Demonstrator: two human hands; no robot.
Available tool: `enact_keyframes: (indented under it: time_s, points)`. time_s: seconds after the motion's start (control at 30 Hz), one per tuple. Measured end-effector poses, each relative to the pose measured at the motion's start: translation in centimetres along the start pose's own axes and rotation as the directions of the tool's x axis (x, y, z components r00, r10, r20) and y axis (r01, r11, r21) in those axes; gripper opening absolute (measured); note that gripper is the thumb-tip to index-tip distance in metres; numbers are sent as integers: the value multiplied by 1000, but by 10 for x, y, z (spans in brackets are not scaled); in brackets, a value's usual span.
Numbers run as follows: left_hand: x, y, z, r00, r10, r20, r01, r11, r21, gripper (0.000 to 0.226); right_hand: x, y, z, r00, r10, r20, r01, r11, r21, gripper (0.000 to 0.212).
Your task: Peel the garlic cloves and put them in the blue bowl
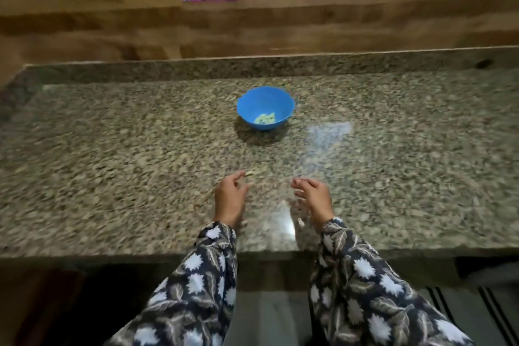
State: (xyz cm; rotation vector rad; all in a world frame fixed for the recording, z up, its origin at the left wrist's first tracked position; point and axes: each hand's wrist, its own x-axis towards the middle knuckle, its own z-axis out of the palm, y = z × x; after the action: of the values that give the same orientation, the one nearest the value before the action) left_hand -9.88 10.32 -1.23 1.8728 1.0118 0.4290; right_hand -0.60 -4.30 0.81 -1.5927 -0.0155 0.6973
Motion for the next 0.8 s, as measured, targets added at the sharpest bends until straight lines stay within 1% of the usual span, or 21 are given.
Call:
enact_keyframes:
  time_s: [0.07, 0.1, 0.17, 0.23, 0.3, 0.37, 0.4, 0.47, 0.53, 0.63, 0.67, 0.73, 0.8]
  points:
    - [16, 7, 25, 994, 83, -73, -65, 973, 220, 33, 27, -3, -33, 1000, 12, -21, -13, 1000, -5, 21]
    - [23, 8, 34, 991, 95, -99, -63, 955, 291, 31, 40, -4, -46, 1000, 1, -25, -2, 1000, -26, 22]
    - [32, 9, 42, 987, 64, -147, -10, 941, 338, 25, 63, -9, -61, 1000, -8, -17, 7, 998, -68, 21]
    - [37, 19, 42, 982, 8, -187, 52, 947, 316, 19, 79, -14, -66, 1000, 16, -1, -16, 997, -78, 16]
    - [44, 40, 35, 967, -13, -255, 65, 978, 199, 14, 88, -21, -67, 998, 45, 51, -41, 997, -61, 16]
    - [67, 68, 24, 947, 19, -320, 0, 998, 58, 14, 95, -26, -64, 993, 55, 107, -52, 998, -30, 14]
    - [84, 82, 20, 943, 35, -330, -38, 999, -4, 14, 97, -28, -63, 990, 71, 120, -70, 998, -7, 13]
    - [121, 104, 18, 956, 48, -288, -81, 991, -104, 10, 102, -27, -64, 986, 102, 134, -108, 994, 35, 16]
    - [151, 118, 26, 980, 33, -198, -62, 988, -143, 6, 106, -24, -67, 982, 139, 131, -150, 985, 82, 19]
    - [182, 119, 40, 990, -7, -141, -8, 995, -104, 27, 109, -24, -73, 980, 168, 108, -180, 977, 113, 16]
    - [187, 118, 42, 992, -28, -126, 18, 996, -86, 30, 108, -27, -73, 979, 179, 98, -190, 973, 129, 15]
    - [196, 114, 46, 994, -57, -88, 51, 997, -62, 27, 112, -30, -71, 980, 184, 74, -194, 966, 169, 15]
    - [200, 112, 47, 995, -53, -85, 51, 998, -36, 14, 112, -35, -67, 980, 189, 68, -199, 961, 194, 18]
